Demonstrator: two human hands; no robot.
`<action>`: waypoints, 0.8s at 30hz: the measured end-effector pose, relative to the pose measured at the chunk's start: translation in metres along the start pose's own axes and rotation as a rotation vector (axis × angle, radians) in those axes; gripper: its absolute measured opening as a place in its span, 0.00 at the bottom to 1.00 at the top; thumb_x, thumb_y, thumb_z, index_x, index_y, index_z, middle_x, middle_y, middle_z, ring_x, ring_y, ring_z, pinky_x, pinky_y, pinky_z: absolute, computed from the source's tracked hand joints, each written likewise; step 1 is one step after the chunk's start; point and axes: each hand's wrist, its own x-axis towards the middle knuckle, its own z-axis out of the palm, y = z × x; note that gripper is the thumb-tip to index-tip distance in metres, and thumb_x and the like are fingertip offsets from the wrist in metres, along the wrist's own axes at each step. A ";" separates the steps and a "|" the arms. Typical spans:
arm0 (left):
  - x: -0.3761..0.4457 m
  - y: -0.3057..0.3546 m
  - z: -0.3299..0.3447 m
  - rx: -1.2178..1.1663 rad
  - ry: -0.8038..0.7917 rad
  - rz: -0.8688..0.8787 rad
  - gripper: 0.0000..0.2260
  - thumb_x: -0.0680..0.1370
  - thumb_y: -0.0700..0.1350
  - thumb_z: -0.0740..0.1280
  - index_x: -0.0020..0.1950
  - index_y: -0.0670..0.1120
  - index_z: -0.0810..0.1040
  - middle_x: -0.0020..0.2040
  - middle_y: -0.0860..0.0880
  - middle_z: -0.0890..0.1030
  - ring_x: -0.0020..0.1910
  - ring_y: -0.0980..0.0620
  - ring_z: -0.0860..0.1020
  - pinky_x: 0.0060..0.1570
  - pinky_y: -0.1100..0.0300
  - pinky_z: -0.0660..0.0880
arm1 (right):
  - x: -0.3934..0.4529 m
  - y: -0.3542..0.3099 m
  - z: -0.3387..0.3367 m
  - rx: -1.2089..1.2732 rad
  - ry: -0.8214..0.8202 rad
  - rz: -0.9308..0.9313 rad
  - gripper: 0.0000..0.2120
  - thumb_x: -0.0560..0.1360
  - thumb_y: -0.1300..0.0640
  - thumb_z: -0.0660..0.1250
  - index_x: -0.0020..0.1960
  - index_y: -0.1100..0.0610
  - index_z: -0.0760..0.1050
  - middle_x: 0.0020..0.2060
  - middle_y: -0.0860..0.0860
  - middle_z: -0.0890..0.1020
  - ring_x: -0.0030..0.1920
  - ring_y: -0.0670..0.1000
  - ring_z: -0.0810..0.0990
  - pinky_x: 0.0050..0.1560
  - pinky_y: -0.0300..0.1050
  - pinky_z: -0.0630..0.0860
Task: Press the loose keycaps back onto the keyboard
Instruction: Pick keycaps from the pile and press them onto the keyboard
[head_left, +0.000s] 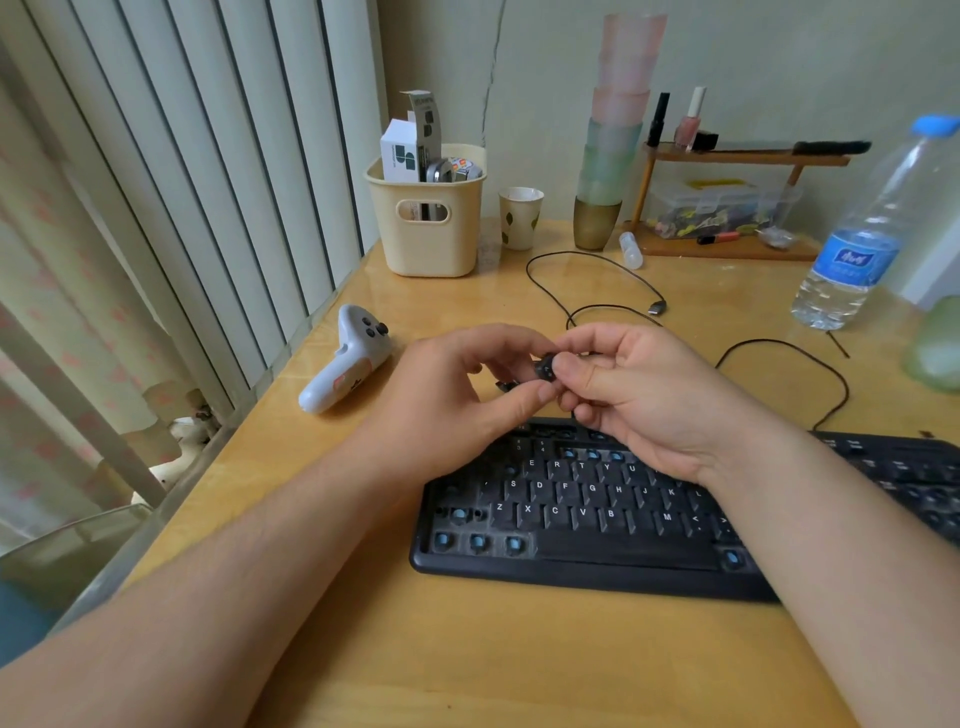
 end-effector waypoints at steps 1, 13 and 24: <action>0.000 0.000 0.000 -0.004 0.001 -0.009 0.11 0.76 0.49 0.77 0.58 0.52 0.85 0.45 0.56 0.85 0.50 0.52 0.82 0.51 0.72 0.69 | 0.001 0.001 0.000 0.008 0.000 -0.001 0.07 0.78 0.65 0.70 0.55 0.59 0.81 0.38 0.55 0.84 0.36 0.47 0.79 0.39 0.40 0.75; -0.001 -0.004 -0.001 -0.035 -0.010 -0.097 0.09 0.77 0.50 0.76 0.56 0.55 0.84 0.44 0.58 0.86 0.49 0.55 0.83 0.53 0.67 0.73 | 0.000 0.005 -0.001 -0.207 0.112 -0.241 0.09 0.77 0.67 0.73 0.50 0.54 0.82 0.36 0.50 0.85 0.36 0.48 0.82 0.37 0.41 0.78; 0.000 -0.005 -0.003 -0.254 -0.049 -0.195 0.11 0.81 0.45 0.72 0.63 0.52 0.84 0.52 0.51 0.88 0.56 0.49 0.85 0.64 0.41 0.77 | -0.003 0.005 0.001 -0.470 0.105 -0.434 0.16 0.78 0.63 0.72 0.52 0.41 0.85 0.43 0.48 0.85 0.42 0.50 0.84 0.51 0.55 0.84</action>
